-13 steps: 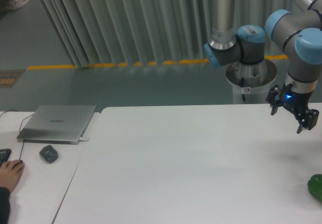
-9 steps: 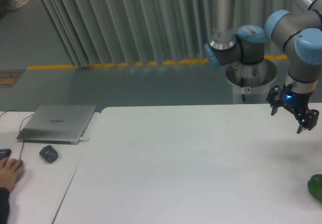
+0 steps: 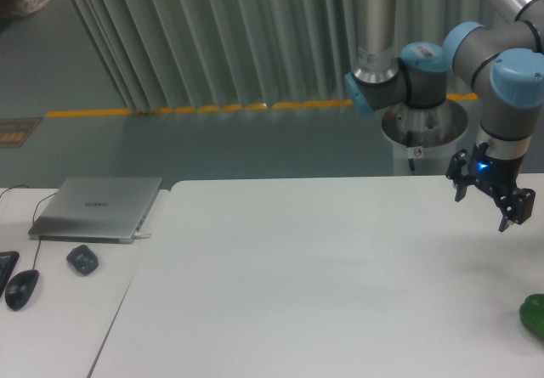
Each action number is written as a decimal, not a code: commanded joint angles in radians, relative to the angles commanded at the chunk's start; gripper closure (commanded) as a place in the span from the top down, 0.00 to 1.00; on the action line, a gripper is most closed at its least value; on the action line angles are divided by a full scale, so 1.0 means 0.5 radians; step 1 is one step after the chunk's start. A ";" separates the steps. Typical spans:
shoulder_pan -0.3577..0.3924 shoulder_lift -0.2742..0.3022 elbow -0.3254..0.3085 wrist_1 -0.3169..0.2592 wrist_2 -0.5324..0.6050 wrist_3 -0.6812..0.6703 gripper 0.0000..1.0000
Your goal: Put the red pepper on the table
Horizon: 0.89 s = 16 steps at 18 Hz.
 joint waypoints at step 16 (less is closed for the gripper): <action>0.242 -0.147 0.257 0.444 -0.012 -0.006 1.00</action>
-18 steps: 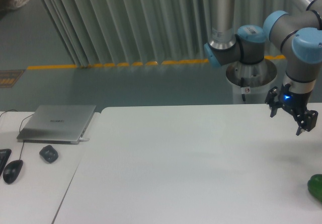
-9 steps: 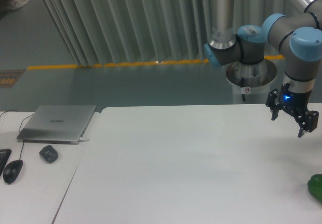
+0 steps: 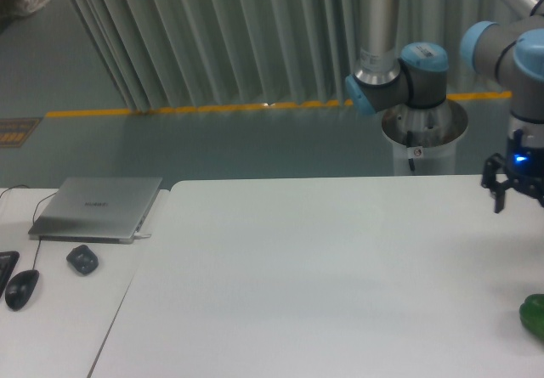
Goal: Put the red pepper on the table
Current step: 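Raise the gripper up and away from the table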
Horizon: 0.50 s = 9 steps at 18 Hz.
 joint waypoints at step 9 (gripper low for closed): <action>0.089 -0.239 0.101 0.249 0.107 -0.392 1.00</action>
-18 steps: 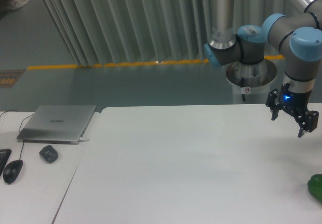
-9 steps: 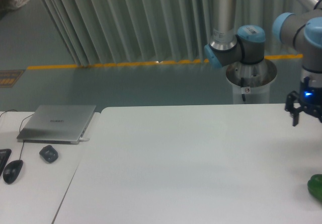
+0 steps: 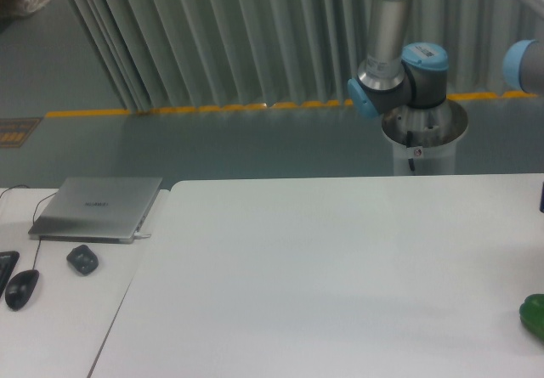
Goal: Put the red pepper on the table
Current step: 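Raise the gripper up and away from the table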
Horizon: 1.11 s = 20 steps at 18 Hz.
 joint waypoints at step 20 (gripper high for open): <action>0.034 -0.420 0.301 0.374 -0.058 -1.182 1.00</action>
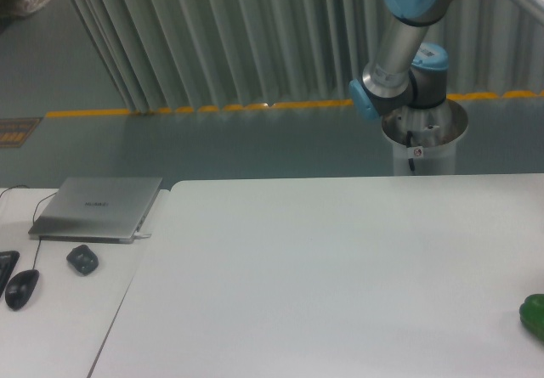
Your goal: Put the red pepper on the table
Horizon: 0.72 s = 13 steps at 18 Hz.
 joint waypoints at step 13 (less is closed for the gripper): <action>0.083 -0.233 0.104 0.016 -0.003 -0.031 1.00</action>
